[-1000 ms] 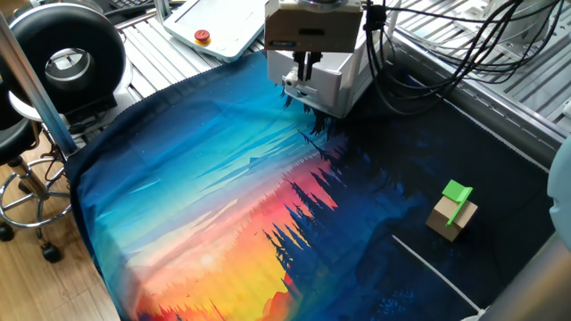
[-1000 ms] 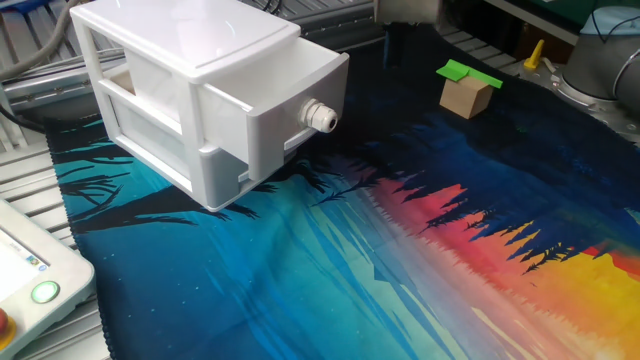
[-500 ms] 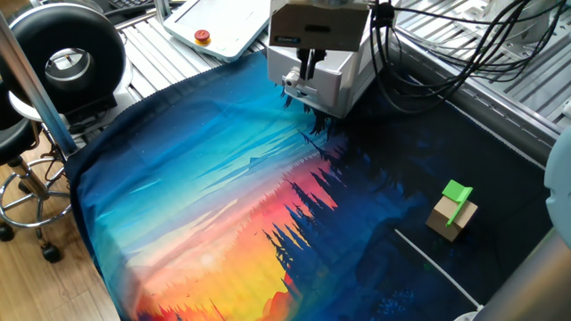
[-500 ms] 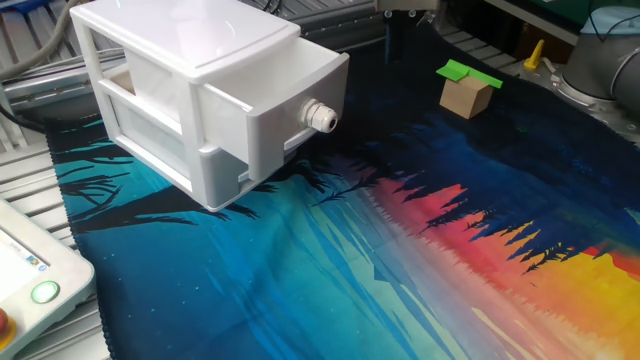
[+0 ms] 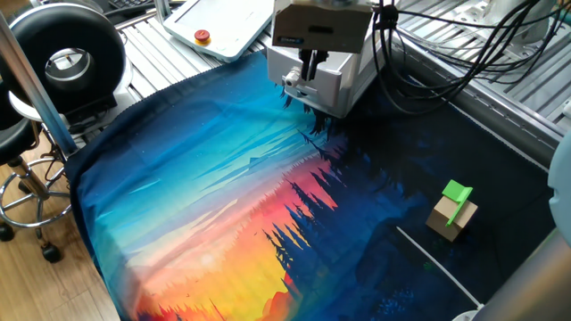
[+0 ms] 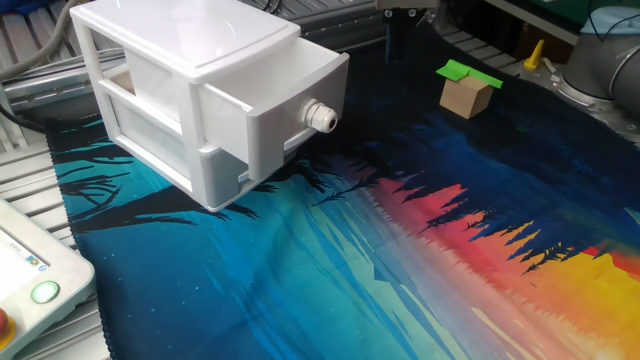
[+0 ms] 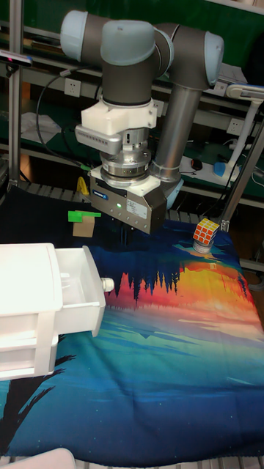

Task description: Use the gripper to push and close the drawer

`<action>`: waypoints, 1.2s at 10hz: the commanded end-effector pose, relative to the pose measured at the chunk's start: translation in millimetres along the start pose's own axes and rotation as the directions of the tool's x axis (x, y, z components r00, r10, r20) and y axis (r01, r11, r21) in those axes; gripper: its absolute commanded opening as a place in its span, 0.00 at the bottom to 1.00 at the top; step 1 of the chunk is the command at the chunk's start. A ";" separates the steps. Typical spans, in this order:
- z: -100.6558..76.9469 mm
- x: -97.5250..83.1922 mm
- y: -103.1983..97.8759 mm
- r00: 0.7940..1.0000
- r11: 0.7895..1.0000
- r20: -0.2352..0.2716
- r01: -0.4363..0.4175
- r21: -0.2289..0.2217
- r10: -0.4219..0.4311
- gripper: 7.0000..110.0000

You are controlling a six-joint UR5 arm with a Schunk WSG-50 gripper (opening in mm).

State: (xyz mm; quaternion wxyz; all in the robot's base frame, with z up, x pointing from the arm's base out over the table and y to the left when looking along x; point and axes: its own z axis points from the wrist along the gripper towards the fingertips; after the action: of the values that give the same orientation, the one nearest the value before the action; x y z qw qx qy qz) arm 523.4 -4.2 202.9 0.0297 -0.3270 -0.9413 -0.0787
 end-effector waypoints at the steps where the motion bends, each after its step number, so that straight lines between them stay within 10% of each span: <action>1: -1.3 -1.4 -7.1 1.000 1.000 0.005 0.010 0.024 -0.010 0.00; 12: -4.7 -7.9 -41.5 0.995 0.982 0.015 0.097 0.164 -0.101 0.00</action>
State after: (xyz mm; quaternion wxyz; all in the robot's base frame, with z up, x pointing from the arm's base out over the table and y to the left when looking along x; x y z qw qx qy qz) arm 504.5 -39.6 200.1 0.0412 -0.2849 -0.9577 -0.0029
